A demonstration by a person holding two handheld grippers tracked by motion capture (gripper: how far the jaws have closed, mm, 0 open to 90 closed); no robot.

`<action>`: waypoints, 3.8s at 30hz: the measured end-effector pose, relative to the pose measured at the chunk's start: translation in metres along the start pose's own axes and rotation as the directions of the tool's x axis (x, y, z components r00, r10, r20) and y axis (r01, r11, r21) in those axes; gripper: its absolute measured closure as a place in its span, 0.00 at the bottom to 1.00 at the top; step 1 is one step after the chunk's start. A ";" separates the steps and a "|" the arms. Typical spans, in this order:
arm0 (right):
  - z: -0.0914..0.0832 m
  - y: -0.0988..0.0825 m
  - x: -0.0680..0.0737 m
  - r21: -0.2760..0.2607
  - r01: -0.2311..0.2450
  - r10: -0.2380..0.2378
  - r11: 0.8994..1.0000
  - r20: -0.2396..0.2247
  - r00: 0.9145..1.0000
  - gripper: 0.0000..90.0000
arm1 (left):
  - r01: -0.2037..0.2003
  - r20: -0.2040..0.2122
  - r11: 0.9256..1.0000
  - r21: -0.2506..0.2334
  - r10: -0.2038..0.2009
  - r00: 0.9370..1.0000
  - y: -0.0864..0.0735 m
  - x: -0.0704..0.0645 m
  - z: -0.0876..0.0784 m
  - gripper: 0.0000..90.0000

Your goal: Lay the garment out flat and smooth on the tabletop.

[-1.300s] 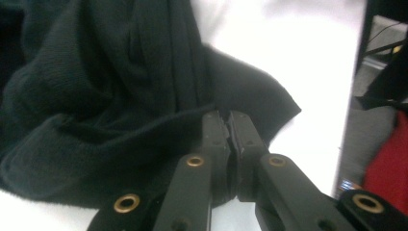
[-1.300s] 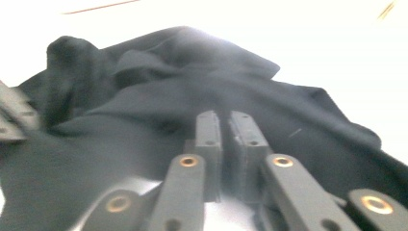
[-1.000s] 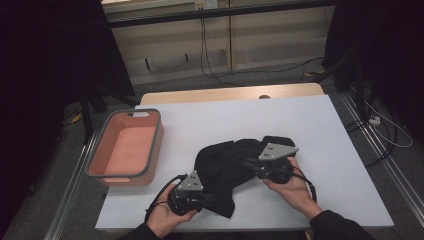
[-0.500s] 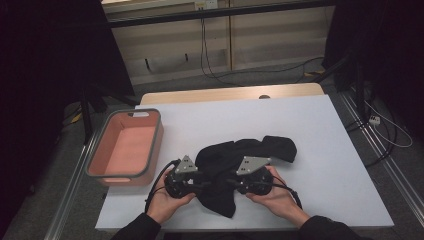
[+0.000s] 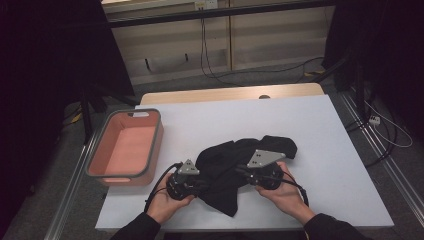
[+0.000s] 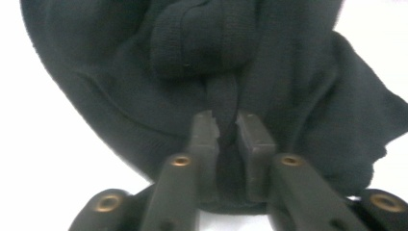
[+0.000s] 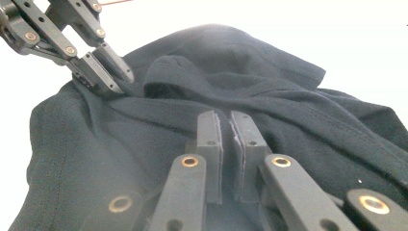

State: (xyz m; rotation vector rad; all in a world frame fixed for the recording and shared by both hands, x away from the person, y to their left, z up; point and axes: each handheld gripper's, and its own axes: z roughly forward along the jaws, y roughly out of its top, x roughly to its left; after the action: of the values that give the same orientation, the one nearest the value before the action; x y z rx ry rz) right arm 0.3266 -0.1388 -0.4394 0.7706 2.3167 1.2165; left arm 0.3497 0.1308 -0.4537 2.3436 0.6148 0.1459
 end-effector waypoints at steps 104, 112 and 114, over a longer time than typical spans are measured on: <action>-0.035 -0.044 -0.024 0.064 -0.102 0.098 0.993 0.057 0.993 0.52 | 0.079 0.051 0.997 -0.028 -0.077 0.996 0.103 0.024 0.088 0.69; -0.024 -0.046 -0.021 0.104 -0.092 0.087 0.990 0.056 0.995 0.60 | 0.083 0.028 0.997 -0.005 -0.083 0.996 0.091 0.024 0.065 0.84; -0.021 -0.045 -0.020 0.111 -0.087 0.081 0.990 0.055 0.995 0.66 | 0.099 0.025 0.995 -0.010 -0.099 0.995 0.084 0.024 0.056 0.84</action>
State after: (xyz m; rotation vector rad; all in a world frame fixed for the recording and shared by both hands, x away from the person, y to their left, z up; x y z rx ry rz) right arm 0.3167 -0.1852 -0.4638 0.9363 2.3496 1.0948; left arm 0.4185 0.0542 -0.4422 2.2955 0.7149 0.0746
